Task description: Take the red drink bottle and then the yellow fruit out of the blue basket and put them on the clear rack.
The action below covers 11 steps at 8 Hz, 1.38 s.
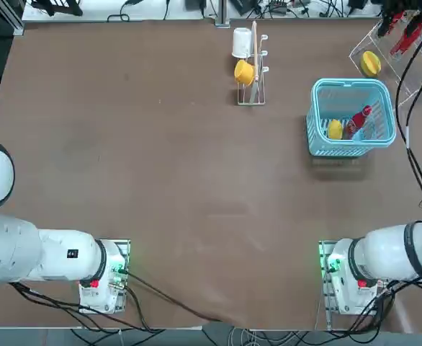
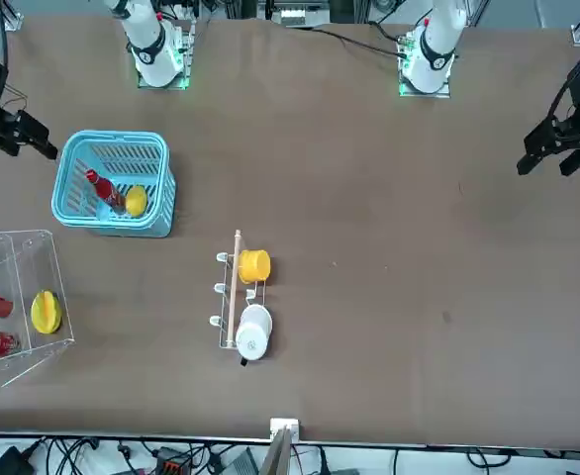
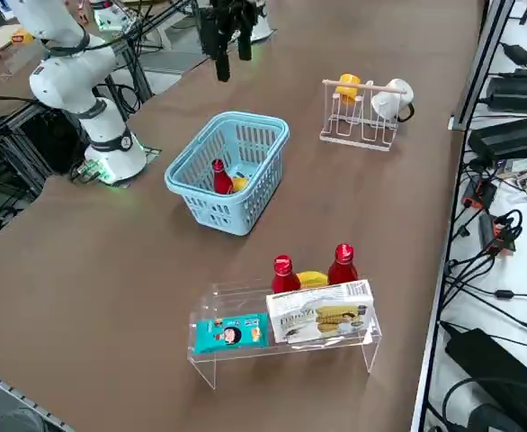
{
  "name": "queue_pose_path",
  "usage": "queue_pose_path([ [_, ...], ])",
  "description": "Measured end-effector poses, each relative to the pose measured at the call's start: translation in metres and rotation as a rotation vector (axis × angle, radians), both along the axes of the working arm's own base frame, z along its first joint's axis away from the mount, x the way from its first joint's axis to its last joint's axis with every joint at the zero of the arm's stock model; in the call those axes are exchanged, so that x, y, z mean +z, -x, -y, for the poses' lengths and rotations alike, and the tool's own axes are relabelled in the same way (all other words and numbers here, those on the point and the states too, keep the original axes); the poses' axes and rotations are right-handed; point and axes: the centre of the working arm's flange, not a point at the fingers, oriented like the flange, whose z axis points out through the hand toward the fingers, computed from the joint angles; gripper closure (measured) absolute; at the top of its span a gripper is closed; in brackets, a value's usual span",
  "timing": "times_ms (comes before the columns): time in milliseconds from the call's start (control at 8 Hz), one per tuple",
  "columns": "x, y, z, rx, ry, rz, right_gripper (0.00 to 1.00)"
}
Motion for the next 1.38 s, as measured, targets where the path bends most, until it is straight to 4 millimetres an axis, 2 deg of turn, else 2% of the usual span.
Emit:
queue_pose_path([
  [125,-0.009,0.002,0.002,-0.002,0.0,0.007,0.0],
  [625,-0.077,0.03,0.022,-0.036,-0.006,0.01,0.0],
  [1375,-0.152,0.059,0.044,-0.022,-0.016,0.0,0.0],
])
